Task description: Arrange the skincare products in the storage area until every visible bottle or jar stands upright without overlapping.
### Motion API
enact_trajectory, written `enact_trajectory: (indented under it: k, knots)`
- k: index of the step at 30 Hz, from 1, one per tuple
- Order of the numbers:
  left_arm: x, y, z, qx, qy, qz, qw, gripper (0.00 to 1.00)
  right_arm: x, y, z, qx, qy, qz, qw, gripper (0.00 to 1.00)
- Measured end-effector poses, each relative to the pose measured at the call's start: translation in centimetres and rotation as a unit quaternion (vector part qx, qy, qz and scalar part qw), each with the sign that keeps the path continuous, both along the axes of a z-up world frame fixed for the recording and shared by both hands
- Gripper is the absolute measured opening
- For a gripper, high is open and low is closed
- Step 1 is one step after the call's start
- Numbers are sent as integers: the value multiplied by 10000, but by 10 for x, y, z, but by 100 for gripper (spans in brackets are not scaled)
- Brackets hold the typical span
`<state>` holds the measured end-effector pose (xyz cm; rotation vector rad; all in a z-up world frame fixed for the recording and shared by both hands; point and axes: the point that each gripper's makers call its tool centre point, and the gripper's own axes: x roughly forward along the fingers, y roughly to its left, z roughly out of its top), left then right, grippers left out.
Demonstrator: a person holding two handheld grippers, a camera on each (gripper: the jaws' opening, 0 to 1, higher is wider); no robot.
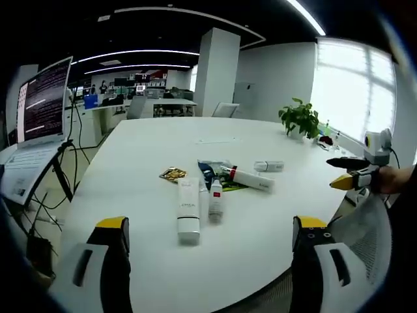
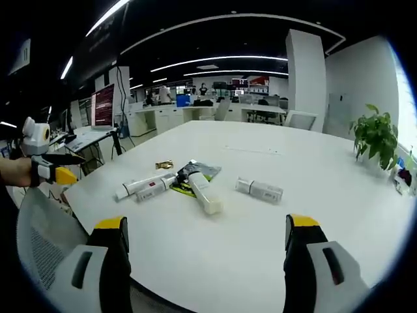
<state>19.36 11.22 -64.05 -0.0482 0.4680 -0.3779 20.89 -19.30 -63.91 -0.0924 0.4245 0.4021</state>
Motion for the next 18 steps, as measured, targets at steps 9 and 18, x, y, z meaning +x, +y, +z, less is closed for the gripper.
enact_trajectory:
  k: [9, 18]
  knots:
    - [0, 1, -2, 60, -1, -47, 10000, 96, 0, 0, -1, -15, 45, -16, 10000, 100]
    - [1, 1, -3, 71, 18, -50, 10000, 96, 0, 1, -4, -12, 173, 12, 9998, 100]
